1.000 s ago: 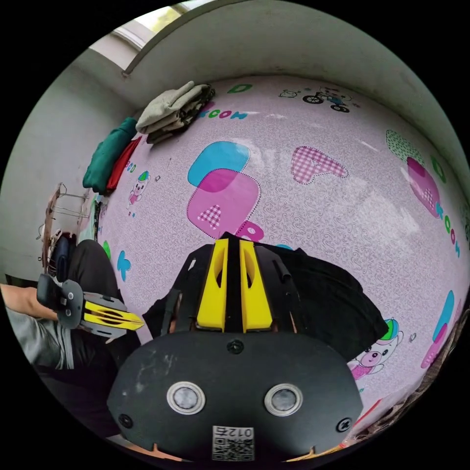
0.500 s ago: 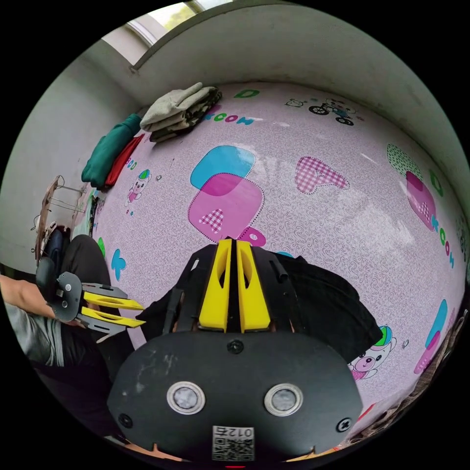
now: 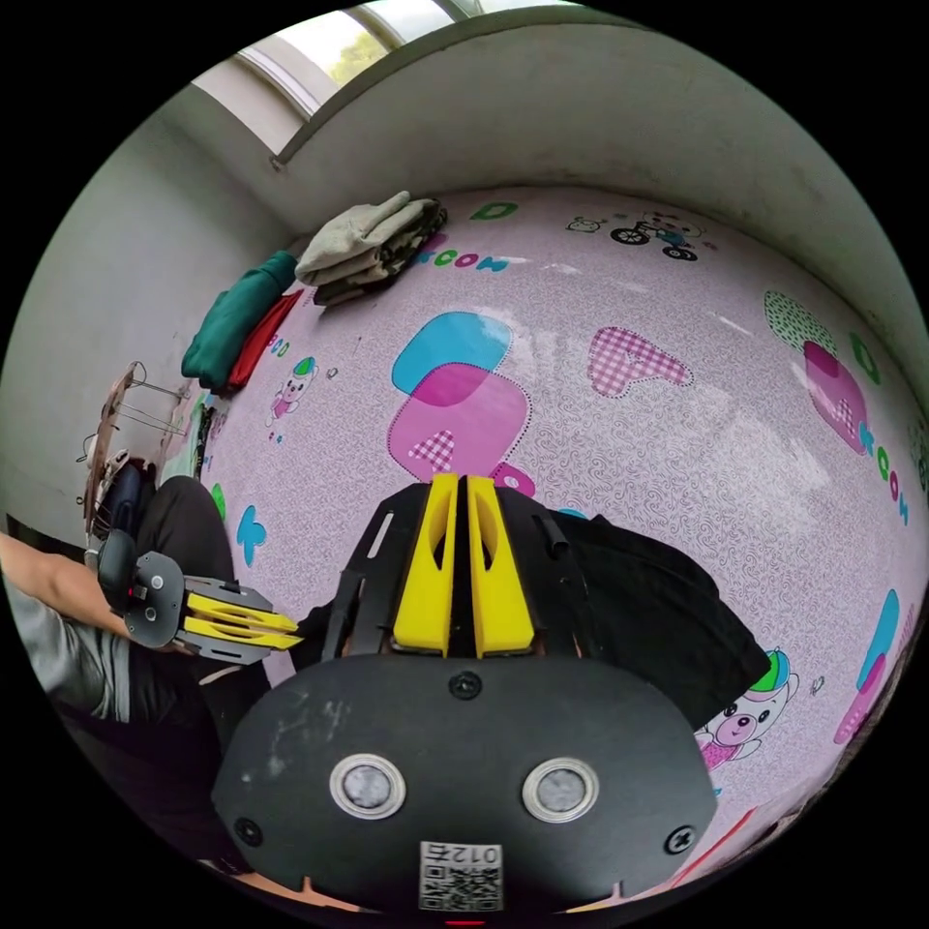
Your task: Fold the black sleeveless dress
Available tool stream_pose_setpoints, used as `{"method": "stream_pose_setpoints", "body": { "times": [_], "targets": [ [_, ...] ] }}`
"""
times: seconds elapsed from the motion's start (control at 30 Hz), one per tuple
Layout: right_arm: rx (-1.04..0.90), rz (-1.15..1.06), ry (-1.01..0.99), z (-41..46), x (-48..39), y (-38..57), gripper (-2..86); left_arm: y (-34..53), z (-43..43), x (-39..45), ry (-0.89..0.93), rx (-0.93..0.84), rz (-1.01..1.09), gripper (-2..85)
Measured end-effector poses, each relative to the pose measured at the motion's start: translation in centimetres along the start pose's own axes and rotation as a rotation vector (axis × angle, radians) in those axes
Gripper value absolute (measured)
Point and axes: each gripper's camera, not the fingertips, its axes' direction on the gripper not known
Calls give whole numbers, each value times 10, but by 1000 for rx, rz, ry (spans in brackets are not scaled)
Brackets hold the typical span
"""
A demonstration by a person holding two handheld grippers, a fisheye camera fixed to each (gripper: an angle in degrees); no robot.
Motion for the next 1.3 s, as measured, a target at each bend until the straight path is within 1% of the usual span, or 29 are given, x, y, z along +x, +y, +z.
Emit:
{"method": "stream_pose_setpoints", "body": {
  "times": [0.13, 0.3, 0.4, 0.47, 0.57, 0.63, 0.73, 0.8, 0.97, 1.07, 1.13, 1.23, 1.3],
  "targets": [
    [-19, 18, 11, 11, -1, 3, -9, -1, 0, -9, 32, -4, -12, 2],
    [-59, 42, 45, 25, -5, 7, -6, -6, 17, -32, 138, -62, -81, 3],
    [-18, 77, 72, 15, -10, 11, 4, -4, 17, -36, 137, -57, -62, 6],
    [39, 104, 42, 0, -10, 18, 11, -2, 14, -40, 135, -55, -68, 8],
    [101, 151, -74, -26, -9, 43, 11, 2, 4, -52, 169, -3, -110, 9],
    [79, 185, -162, -35, -10, 73, 7, -1, 0, -61, 216, 25, -127, 10],
    [21, 228, -223, -34, -19, 117, 4, -13, 2, -74, 313, 46, -168, 15],
    [9, 257, -241, -31, -26, 143, 3, -24, 12, -79, 381, 26, -180, 22],
    [-31, 309, -293, -19, -41, 190, -1, -35, 28, -80, 382, -18, -200, 32],
    [-87, 290, -262, -10, -56, 201, -4, -37, 36, -75, 406, -20, -202, 32],
    [-169, 239, -180, 1, -71, 202, -6, -38, 39, -71, 393, -22, -199, 31],
    [-243, 164, -51, 14, -91, 201, -8, -39, 38, -59, 344, 10, -124, 27],
    [-264, 129, -19, 17, -101, 200, -9, -36, 34, -50, 293, 72, -37, 25]
  ]
}}
